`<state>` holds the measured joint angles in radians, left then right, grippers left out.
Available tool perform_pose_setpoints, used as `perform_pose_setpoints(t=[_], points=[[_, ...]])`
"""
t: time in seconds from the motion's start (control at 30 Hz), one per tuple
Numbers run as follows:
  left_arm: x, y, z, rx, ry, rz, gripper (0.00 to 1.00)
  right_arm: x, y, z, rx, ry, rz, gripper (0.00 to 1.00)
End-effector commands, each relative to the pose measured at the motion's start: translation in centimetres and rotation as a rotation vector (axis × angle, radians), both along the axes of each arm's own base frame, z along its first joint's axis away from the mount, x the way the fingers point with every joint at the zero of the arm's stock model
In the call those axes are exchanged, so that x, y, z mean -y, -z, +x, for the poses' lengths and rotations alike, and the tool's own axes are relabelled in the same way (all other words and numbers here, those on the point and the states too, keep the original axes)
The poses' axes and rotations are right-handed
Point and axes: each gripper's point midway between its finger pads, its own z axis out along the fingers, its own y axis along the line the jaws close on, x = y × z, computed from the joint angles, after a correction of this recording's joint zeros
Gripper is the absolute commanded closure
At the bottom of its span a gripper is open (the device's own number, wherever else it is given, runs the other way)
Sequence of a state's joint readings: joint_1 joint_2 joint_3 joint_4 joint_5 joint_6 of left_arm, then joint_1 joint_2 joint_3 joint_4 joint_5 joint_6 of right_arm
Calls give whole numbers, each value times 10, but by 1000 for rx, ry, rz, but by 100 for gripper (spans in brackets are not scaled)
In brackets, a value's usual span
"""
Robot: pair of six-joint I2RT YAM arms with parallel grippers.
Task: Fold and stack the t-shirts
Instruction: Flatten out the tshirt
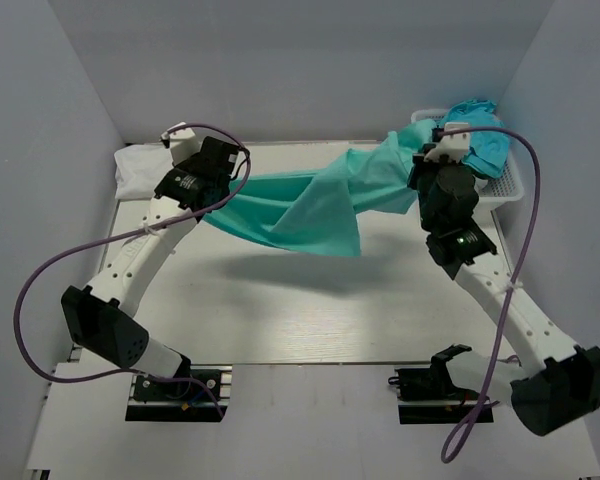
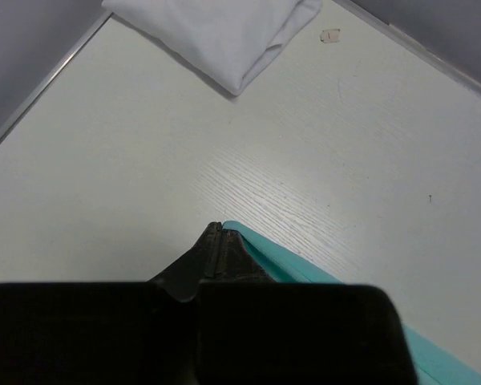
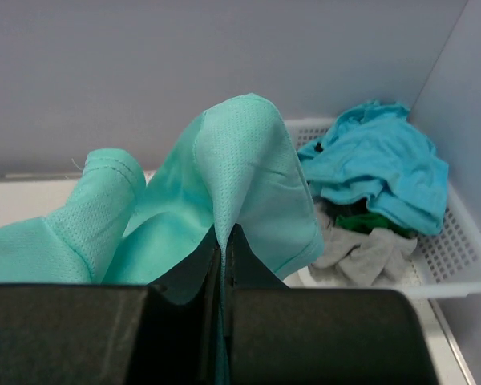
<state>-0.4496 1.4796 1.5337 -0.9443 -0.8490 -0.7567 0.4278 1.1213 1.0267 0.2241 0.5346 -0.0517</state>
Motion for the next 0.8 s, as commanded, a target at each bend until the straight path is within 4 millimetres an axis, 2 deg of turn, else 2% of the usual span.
perform_pose_setpoints(t=[0.0,0.13,0.23,0.3,0.43,0.53,0.6,0.63,0.67,0.73,0.77], points=[[-31,-12,-8,39,-80,30,100,25,15,-21,-22,48,31,100],[-22,7,1,-9,-33,11,100,17,62,-31,-144,6,103,100],[-21,30,7,-81,-34,31,100,15,94,-36,-235,3,100,100],[-20,37,10,-105,-34,41,100,22,101,-38,-251,46,105,100],[-16,51,14,-136,-17,18,100,19,114,-42,-278,22,104,100],[-9,69,25,-156,17,-1,100,16,131,-38,-325,17,98,100],[-11,79,29,-181,18,6,100,13,149,-32,-374,29,100,100],[-8,86,38,-187,25,14,100,10,162,-25,-406,25,97,100],[-9,89,43,-193,30,15,100,7,166,-21,-412,21,96,98],[-8,109,56,-226,38,23,100,3,177,-10,-428,20,95,92],[-1,117,62,-238,62,8,100,2,178,-4,-431,22,95,86]])
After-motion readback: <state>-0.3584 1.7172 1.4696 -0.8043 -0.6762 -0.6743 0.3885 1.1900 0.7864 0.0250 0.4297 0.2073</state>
